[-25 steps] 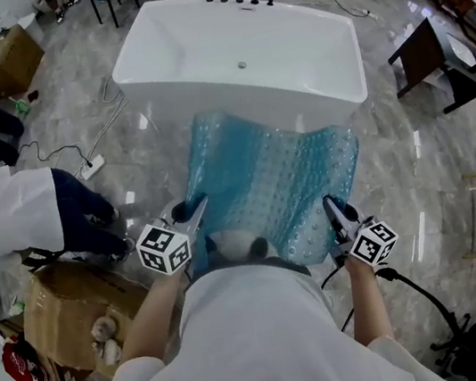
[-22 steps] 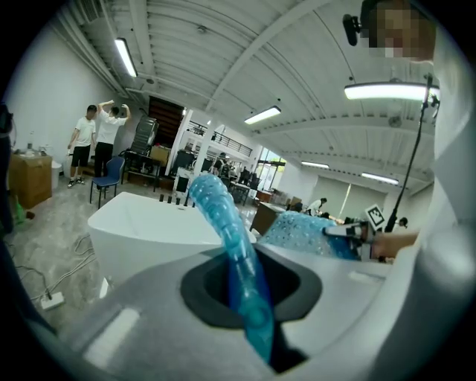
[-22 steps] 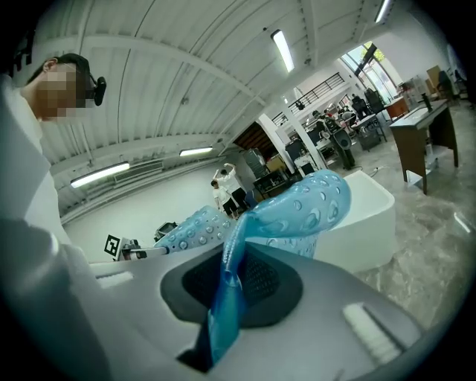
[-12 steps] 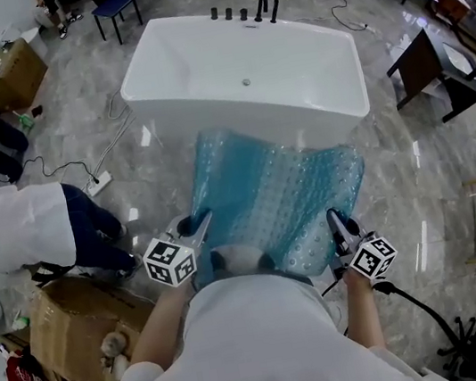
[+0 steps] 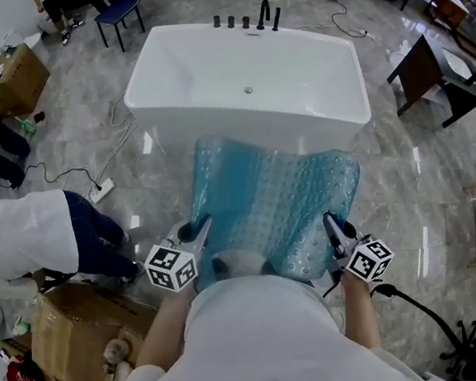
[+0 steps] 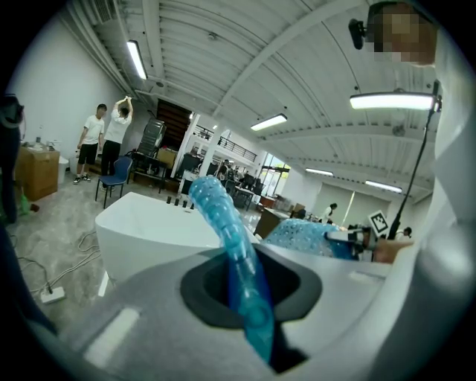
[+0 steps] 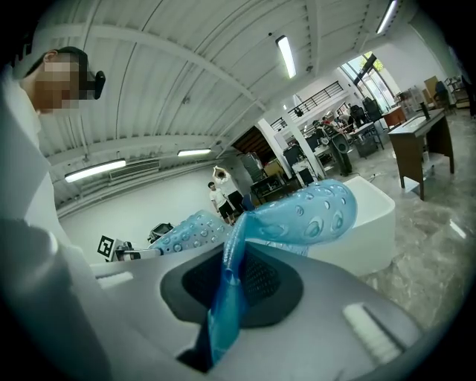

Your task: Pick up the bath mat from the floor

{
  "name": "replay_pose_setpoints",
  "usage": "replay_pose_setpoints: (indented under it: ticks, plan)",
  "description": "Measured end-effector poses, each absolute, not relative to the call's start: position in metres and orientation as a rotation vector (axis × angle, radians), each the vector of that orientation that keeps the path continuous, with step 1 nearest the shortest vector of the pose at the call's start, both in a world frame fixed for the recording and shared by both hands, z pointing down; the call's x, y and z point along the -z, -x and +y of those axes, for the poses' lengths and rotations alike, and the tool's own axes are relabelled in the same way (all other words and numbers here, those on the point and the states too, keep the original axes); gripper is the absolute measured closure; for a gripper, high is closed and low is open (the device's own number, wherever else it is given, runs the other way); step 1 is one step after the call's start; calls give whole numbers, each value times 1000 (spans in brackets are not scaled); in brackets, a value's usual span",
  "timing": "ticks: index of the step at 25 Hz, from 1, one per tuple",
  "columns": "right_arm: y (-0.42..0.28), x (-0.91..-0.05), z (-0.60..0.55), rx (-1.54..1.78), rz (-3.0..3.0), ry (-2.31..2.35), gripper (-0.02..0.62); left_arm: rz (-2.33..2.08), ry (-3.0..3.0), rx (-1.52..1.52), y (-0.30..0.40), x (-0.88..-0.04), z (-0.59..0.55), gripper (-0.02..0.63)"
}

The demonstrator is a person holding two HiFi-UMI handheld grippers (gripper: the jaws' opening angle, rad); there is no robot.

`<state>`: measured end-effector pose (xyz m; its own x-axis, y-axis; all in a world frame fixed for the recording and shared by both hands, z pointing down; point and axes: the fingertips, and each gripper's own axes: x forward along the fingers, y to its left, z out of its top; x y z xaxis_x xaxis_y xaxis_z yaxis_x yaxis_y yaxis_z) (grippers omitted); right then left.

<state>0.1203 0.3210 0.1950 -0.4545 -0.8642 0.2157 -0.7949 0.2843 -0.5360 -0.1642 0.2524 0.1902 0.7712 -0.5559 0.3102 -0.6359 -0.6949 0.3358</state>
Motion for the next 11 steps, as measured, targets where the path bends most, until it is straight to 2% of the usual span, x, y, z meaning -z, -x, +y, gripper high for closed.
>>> replay_pose_setpoints:
  ticks: [11]
  plan:
    - [-111, -188, 312, 890, 2406, 1565, 565, -899, -2541, -243, 173, -187, 246, 578]
